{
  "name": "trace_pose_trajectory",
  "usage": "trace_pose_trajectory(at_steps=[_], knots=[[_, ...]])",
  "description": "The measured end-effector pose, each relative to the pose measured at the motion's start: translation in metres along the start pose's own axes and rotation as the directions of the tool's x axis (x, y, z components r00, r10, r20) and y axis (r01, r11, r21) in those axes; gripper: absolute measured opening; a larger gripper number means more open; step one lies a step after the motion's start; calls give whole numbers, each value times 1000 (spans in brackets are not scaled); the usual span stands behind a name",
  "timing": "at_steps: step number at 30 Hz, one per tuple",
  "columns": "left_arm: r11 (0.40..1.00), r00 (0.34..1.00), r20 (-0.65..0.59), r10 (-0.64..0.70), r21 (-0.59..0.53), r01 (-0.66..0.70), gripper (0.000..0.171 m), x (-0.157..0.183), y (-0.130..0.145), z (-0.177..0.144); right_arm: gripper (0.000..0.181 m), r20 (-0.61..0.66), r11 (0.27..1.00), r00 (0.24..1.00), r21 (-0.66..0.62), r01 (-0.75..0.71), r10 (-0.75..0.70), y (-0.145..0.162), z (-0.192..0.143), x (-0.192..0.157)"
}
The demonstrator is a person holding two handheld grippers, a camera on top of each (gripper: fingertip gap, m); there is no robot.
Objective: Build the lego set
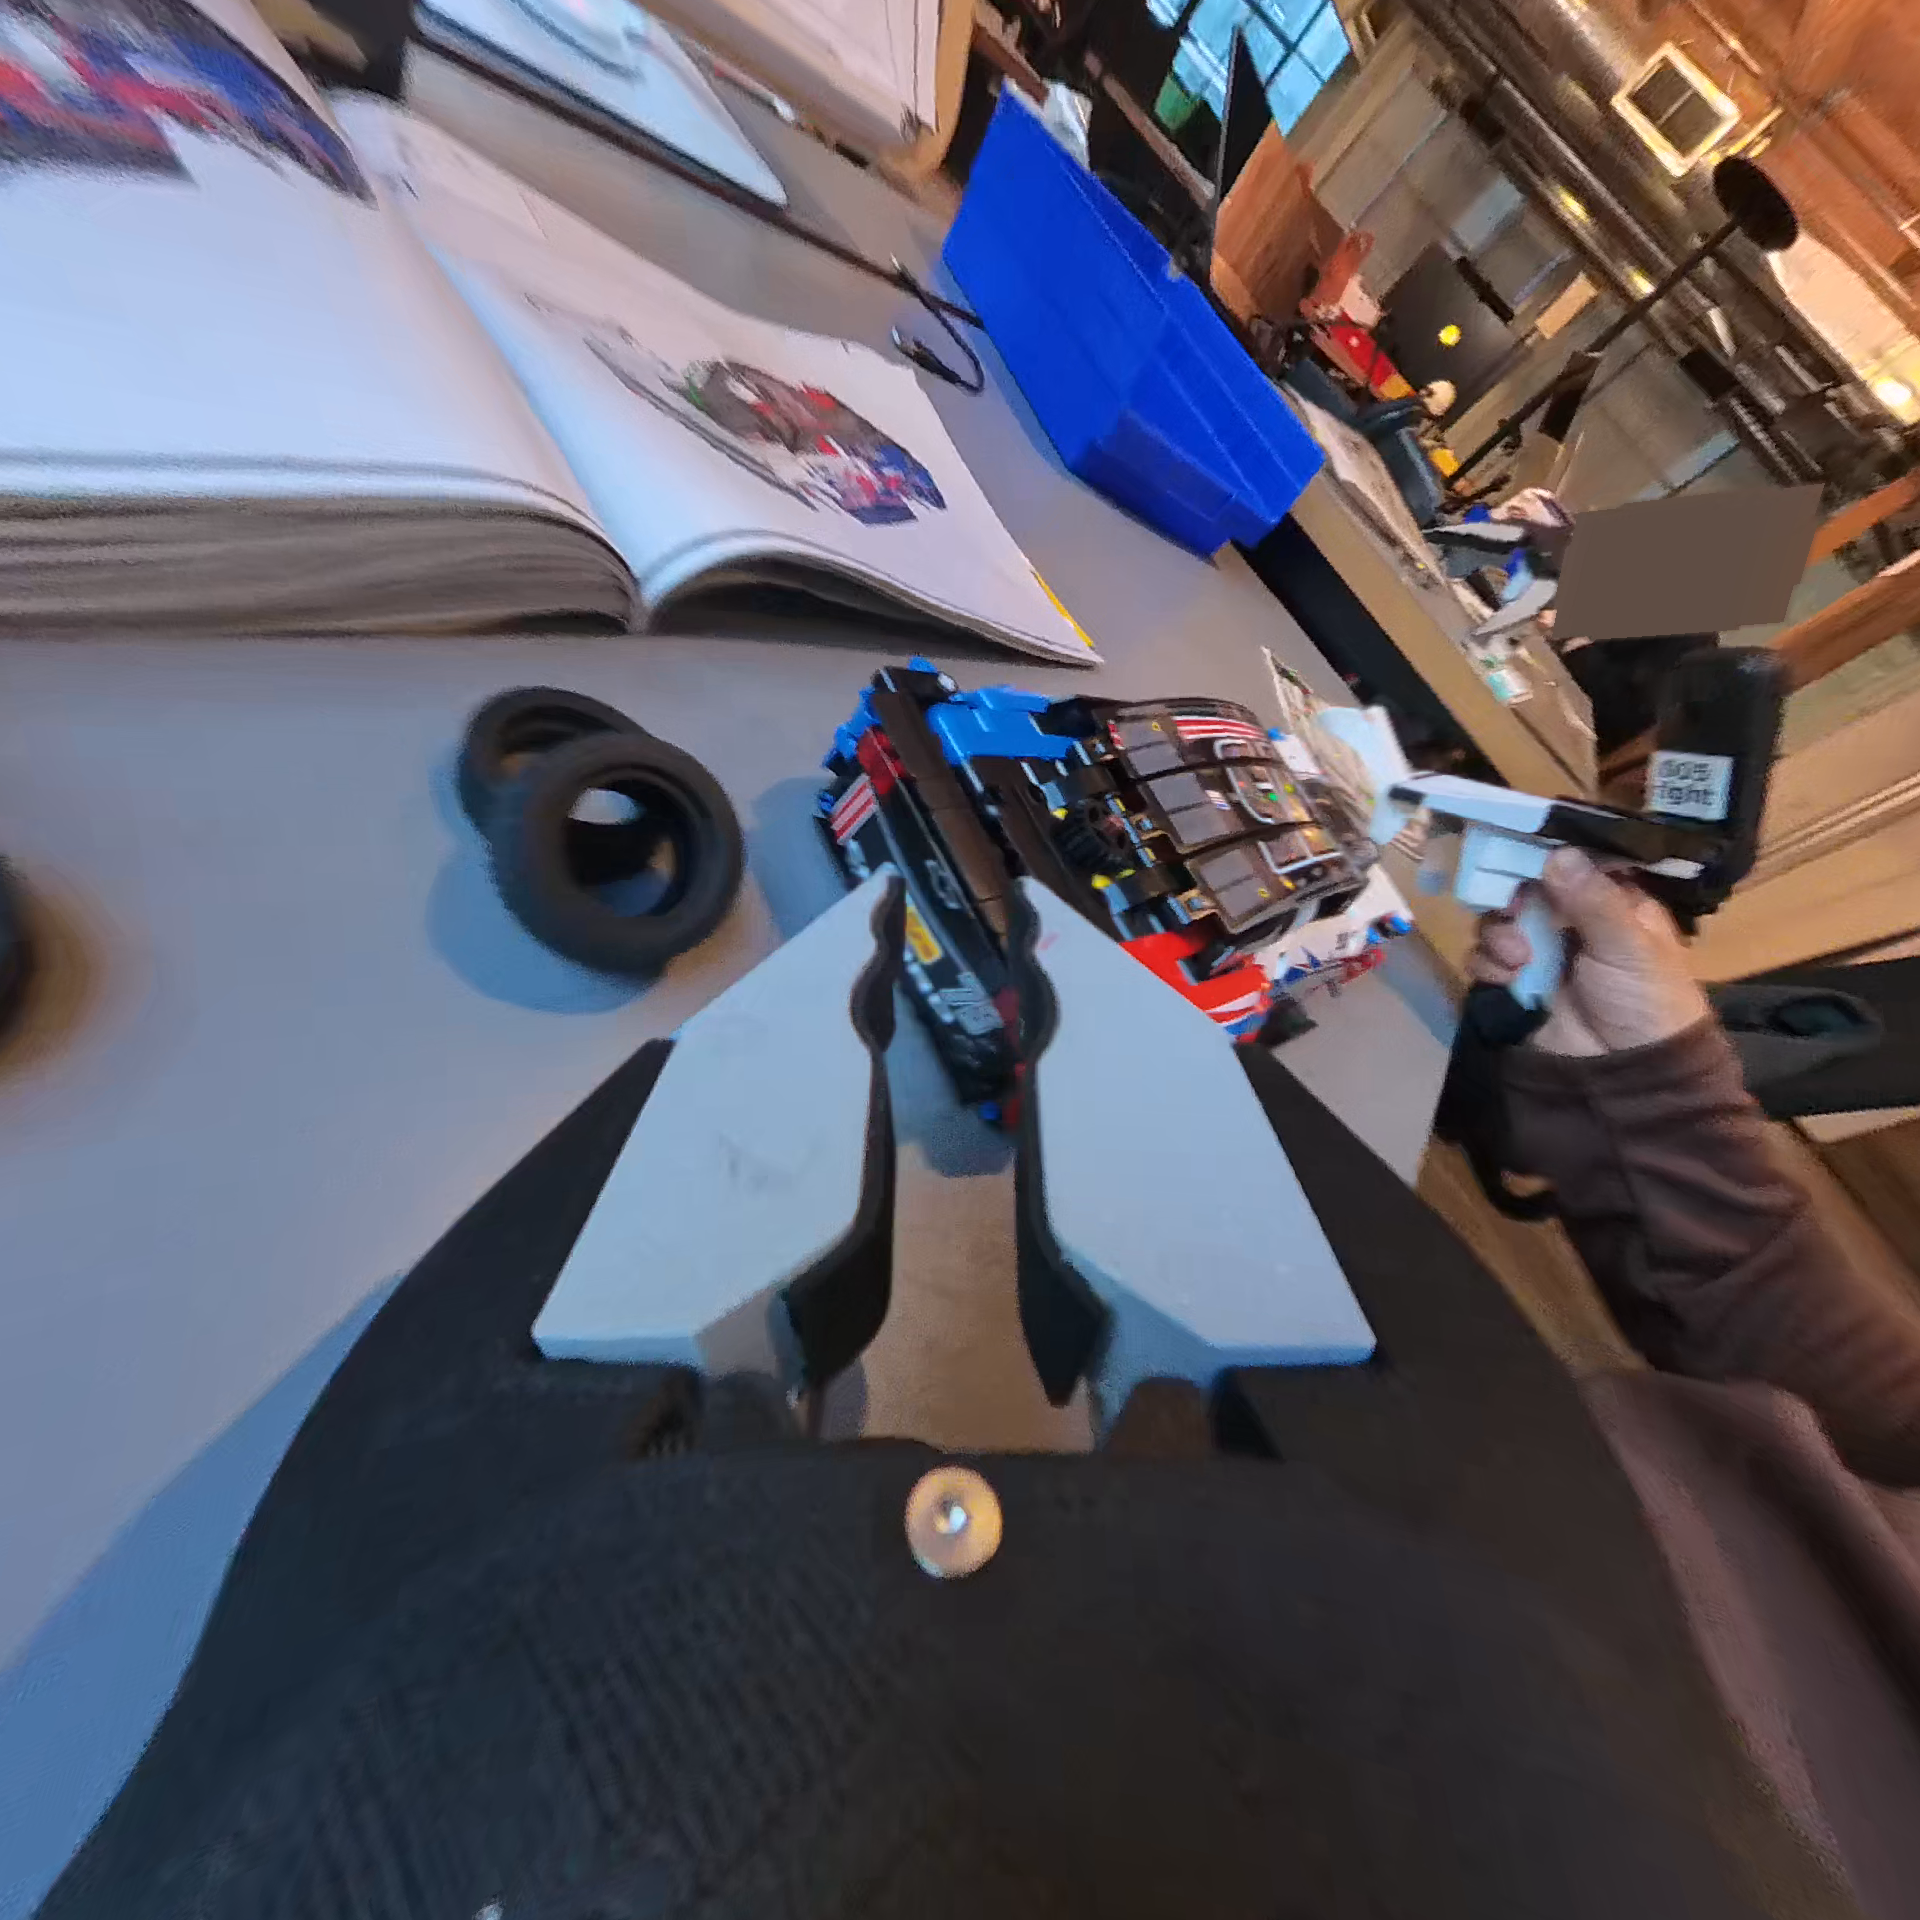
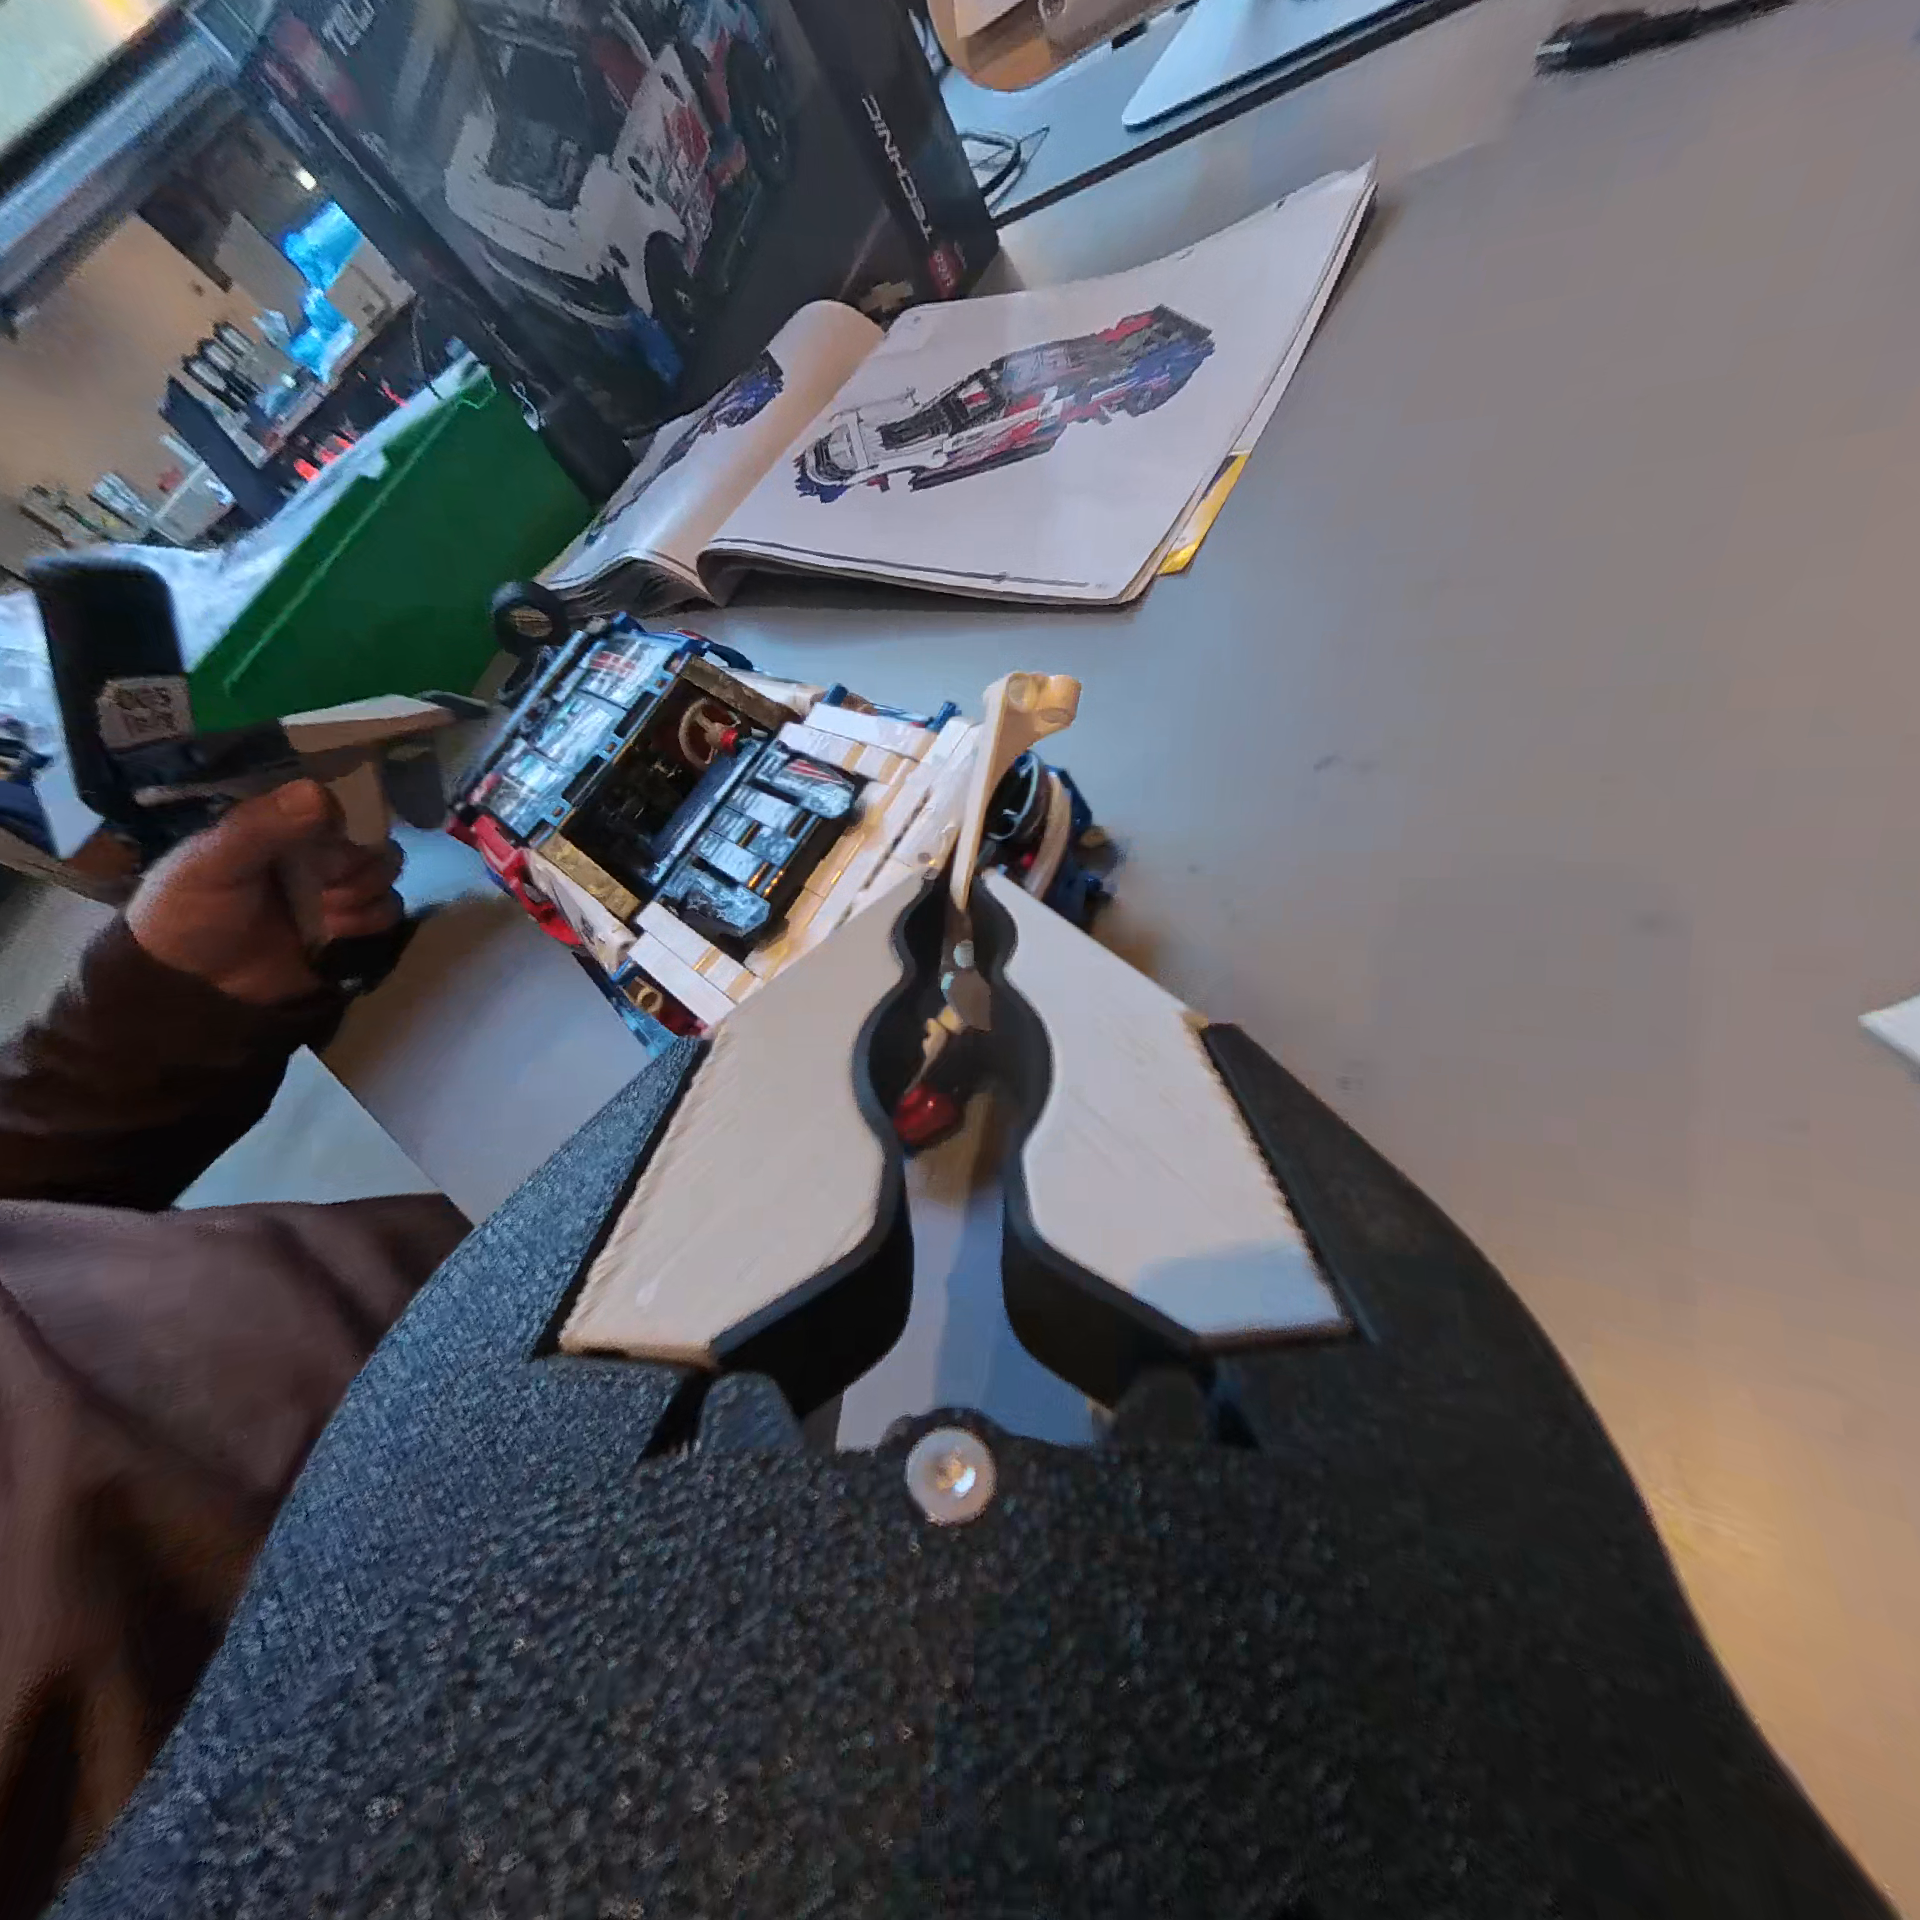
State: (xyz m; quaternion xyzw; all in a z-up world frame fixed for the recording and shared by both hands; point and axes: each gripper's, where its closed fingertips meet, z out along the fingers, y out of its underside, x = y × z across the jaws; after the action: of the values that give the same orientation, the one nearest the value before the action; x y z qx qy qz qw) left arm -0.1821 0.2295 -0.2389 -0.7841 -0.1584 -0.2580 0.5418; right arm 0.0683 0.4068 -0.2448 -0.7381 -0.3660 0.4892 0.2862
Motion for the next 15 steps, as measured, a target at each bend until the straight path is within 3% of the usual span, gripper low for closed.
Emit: trace_pose_trajectory(at_steps=[4,7,11,15], knots=[[972,970,65,235,-7,-235,28,-2,-13,-14,4,21,993,994,-32,111,-111,-9,-26,-8],[900,903,-91,420,-83,-427,33,44,-2,1,4,66,958,962,-97,271,-266,-4,-44,-30],[697,687,-339,643,-114,-708,32,126,35,30,5,184,874,889,-183,450,-419,18,-52,-72],[546,527,-485,698,-115,-830,28,177,76,61,5,307,811,835,-241,533,-458,39,-41,-101]])
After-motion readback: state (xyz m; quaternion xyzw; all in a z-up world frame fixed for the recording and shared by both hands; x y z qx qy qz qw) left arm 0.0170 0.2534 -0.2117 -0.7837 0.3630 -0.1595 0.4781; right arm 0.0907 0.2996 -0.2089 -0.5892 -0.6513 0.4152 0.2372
